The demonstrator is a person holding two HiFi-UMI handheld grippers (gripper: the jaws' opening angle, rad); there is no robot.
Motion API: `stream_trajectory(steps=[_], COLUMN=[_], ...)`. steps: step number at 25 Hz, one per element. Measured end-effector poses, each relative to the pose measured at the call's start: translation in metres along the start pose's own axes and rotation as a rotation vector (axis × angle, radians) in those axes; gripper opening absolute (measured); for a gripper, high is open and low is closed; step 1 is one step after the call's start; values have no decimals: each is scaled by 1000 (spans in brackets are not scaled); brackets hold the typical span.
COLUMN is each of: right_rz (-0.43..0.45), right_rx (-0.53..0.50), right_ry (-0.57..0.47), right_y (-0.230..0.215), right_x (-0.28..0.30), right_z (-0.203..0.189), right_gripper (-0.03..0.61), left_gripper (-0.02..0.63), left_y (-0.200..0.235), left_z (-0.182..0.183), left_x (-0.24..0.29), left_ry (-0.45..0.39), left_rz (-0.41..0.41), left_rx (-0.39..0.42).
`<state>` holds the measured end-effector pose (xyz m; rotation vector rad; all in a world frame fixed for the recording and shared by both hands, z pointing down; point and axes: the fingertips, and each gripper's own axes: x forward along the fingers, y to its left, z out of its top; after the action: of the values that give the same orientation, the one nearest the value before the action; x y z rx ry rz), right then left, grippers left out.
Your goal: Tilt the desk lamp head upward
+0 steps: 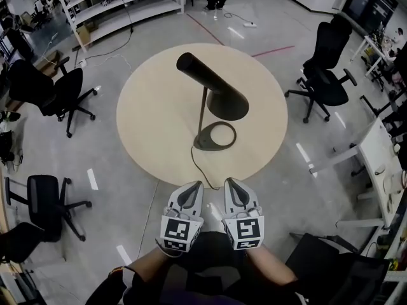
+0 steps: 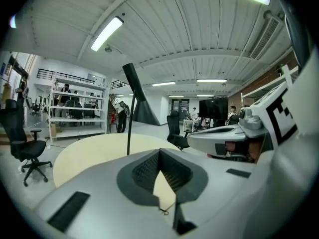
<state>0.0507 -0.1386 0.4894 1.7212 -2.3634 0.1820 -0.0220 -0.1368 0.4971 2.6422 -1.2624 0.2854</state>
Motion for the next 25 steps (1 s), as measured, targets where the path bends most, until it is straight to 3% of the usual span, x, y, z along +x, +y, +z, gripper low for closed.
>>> stream_trajectory(steps=[9,16,25], right_rz=[-142,-186,-141], right_rx=[-3,17,129], right_ry=[27,35,40], right_y=[-23,-48,-116], right_x=[64,86,115], right_z=[23,31,35], right_gripper=[15,15,15], left_gripper=[47,48,48], left_y=[65,80,96], left_z=[26,40,83], left_x=[44,67,112], left_ry=[-26,-33,-63], left_rz=[-98,-134,-43], left_rx=[23,32,43])
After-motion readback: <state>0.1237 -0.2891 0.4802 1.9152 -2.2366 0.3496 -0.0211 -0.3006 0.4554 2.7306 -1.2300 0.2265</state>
